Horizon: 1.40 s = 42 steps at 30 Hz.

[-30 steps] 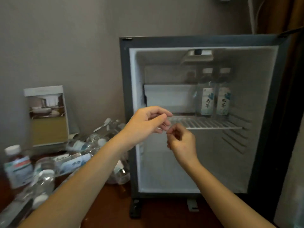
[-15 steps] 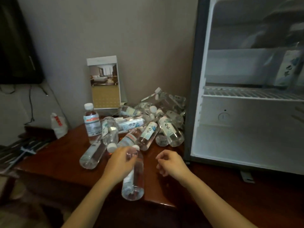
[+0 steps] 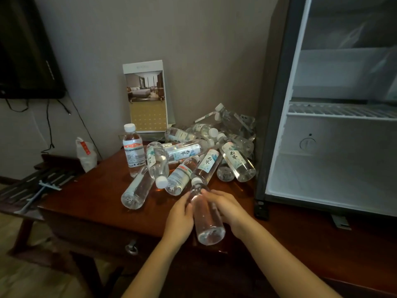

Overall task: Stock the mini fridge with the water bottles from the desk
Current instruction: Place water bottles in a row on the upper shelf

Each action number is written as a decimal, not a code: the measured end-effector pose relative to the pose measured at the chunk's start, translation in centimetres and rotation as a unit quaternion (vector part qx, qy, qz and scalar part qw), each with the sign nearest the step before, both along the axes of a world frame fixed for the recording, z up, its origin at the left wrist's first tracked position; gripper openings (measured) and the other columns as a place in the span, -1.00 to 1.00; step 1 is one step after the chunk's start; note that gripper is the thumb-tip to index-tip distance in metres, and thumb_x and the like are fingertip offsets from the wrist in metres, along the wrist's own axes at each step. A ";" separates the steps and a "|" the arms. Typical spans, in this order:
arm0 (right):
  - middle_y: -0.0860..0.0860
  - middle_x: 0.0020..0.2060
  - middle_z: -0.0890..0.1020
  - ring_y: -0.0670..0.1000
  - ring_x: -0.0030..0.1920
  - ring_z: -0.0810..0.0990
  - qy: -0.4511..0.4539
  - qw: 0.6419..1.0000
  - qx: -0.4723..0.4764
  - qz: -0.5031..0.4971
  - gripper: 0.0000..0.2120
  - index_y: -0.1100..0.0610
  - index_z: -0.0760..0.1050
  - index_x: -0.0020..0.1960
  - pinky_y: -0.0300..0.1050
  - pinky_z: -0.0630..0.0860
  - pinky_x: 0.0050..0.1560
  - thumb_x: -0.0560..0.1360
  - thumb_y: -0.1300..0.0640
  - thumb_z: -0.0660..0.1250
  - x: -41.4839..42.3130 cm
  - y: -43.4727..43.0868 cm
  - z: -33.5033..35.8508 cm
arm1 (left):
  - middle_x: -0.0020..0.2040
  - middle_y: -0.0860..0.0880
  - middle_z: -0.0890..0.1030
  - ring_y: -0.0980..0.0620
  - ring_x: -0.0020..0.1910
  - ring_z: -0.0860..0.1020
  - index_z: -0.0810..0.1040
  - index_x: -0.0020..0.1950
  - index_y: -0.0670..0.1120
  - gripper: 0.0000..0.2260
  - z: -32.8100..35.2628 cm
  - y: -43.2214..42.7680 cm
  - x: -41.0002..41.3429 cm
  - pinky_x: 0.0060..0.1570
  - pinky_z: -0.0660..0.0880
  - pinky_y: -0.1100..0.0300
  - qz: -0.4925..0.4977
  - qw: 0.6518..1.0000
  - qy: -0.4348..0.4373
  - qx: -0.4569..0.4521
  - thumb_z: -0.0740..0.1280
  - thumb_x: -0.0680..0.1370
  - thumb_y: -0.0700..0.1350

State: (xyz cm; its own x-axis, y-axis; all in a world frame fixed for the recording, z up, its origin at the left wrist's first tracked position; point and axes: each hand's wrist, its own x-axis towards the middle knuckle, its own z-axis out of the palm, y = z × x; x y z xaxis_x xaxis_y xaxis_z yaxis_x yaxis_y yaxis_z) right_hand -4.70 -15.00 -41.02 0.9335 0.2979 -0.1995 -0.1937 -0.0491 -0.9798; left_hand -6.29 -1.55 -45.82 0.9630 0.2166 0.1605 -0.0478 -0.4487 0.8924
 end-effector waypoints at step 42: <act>-0.01 0.01 0.66 -0.04 0.00 0.66 -0.164 0.984 -0.068 0.012 -0.32 -0.05 0.30 0.26 -0.08 0.58 0.08 0.27 0.25 0.55 -3.8 -20.1 9.2 | 0.02 0.02 0.66 0.02 0.05 0.62 0.52 0.13 0.04 -0.74 15.5 -17.9 0.1 0.06 0.55 0.05 -0.285 0.923 -0.107 -0.237 0.26 0.47 0.02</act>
State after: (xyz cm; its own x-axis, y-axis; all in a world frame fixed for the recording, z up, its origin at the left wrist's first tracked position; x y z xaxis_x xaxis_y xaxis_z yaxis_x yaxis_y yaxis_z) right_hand -8.54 -35.08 -31.79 0.9473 0.3120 0.0721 0.1350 -0.1847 -0.9735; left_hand -6.21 -19.46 -30.32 0.8996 -0.2198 0.3775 -0.3533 0.1419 0.9247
